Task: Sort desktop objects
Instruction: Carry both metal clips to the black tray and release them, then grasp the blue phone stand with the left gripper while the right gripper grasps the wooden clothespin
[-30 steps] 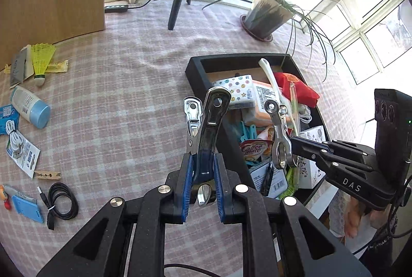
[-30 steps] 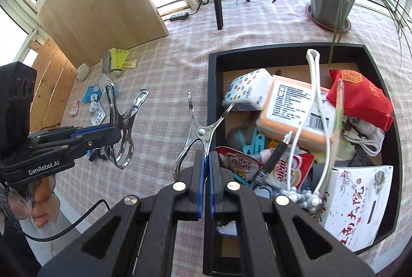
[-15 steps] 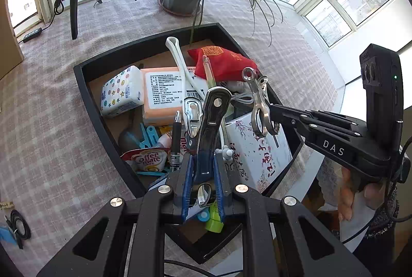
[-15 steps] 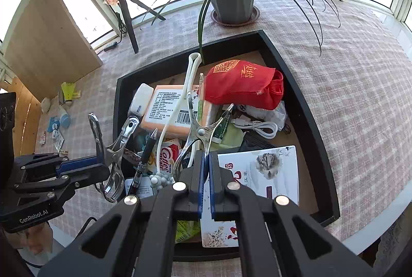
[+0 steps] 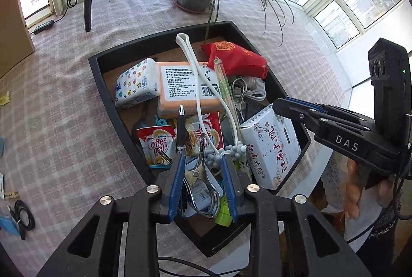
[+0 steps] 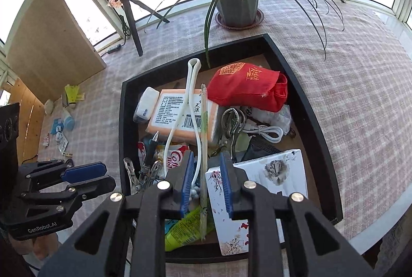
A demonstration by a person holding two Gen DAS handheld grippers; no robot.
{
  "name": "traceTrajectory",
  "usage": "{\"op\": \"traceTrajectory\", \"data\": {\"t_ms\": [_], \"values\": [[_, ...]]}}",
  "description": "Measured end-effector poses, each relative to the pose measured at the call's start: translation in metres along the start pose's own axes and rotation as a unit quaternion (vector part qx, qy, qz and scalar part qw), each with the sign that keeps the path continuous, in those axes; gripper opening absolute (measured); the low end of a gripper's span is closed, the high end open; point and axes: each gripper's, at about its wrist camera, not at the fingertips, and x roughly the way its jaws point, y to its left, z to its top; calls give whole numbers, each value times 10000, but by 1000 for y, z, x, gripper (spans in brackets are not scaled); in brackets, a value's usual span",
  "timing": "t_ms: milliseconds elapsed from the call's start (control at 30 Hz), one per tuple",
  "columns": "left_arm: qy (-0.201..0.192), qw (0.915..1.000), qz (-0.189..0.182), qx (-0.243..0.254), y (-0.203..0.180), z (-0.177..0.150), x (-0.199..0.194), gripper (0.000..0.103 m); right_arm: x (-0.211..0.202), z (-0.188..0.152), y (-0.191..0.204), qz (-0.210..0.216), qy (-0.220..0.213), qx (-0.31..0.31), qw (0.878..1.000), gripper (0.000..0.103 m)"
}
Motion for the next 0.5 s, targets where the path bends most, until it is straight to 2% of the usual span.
{"op": "traceTrajectory", "data": {"t_ms": [300, 500], "values": [[-234, 9968, 324, -692, 71, -24, -28, 28, 15, 1, 63, 272, 148, -575, 9979, 24], [-407, 9859, 610, -1502, 142, -57, -53, 28, 34, 0, 127, 561, 316, -1169, 9911, 24]]}}
